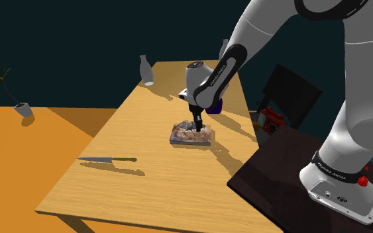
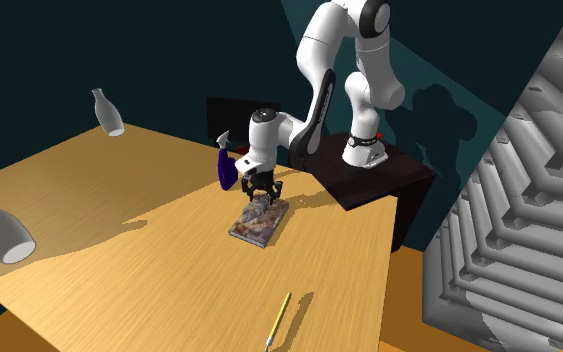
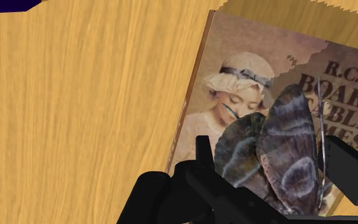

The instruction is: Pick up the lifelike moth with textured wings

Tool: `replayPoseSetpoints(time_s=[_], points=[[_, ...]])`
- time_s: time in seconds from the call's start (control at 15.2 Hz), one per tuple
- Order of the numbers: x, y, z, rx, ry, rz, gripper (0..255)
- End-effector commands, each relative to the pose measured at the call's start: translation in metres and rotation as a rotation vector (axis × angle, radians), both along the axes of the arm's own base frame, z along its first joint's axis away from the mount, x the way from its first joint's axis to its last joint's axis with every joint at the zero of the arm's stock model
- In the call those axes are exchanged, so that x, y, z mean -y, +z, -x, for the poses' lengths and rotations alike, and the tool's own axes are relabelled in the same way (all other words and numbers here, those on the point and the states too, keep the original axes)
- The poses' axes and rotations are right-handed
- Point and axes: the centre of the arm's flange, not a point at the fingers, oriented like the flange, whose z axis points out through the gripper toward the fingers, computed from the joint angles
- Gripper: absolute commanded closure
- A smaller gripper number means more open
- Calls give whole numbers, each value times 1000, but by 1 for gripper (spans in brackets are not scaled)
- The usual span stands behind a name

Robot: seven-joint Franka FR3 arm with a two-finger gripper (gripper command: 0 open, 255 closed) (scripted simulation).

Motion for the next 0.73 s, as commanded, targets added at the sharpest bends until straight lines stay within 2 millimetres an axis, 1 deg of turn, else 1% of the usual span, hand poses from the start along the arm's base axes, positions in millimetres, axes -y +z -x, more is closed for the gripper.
replayPoseSetpoints(time_s=[0.0, 0.53, 0.66], points=[[0, 11, 0, 0, 0, 0, 255], [0, 53, 0, 0, 0, 0, 255], [0, 54, 0, 0, 0, 0, 255]])
